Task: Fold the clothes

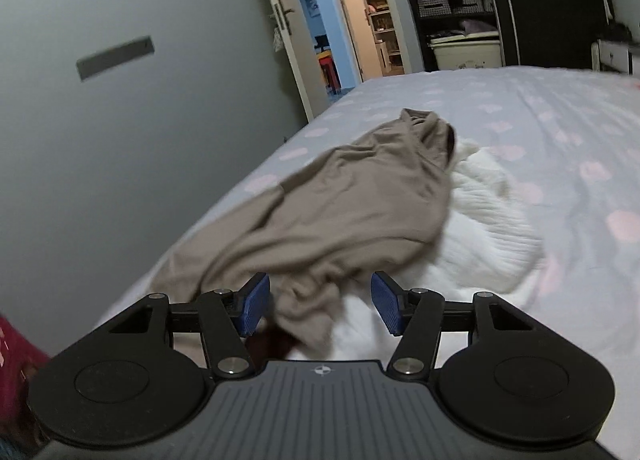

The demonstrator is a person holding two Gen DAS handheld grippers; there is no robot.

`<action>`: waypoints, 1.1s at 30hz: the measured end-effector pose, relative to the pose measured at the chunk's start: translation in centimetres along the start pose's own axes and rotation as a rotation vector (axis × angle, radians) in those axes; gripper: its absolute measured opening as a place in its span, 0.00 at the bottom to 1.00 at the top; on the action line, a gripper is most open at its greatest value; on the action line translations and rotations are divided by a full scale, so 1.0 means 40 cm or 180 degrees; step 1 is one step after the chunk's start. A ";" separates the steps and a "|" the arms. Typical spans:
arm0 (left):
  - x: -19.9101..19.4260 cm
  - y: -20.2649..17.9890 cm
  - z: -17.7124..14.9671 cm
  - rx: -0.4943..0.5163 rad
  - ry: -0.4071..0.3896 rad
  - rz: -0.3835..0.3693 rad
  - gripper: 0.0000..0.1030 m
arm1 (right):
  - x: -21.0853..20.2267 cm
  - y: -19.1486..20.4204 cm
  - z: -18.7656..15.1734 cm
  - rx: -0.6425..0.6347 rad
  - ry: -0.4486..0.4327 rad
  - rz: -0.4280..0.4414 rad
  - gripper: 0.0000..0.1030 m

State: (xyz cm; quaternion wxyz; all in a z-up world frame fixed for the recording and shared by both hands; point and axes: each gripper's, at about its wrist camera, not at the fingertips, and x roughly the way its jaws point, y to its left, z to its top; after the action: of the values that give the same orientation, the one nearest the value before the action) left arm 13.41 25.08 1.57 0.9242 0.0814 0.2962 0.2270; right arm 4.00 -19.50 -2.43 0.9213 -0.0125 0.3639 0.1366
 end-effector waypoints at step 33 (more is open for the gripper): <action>-0.658 -0.190 0.242 0.0287 -0.1251 -0.2504 0.03 | -0.209 -0.037 0.029 0.0082 -0.0630 0.0035 0.99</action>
State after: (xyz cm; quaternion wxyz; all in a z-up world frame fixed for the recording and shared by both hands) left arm 2.89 5.90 20.71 0.9745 0.0443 0.1330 -0.1750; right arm -0.69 -22.81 3.94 0.9520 0.0148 0.2730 0.1375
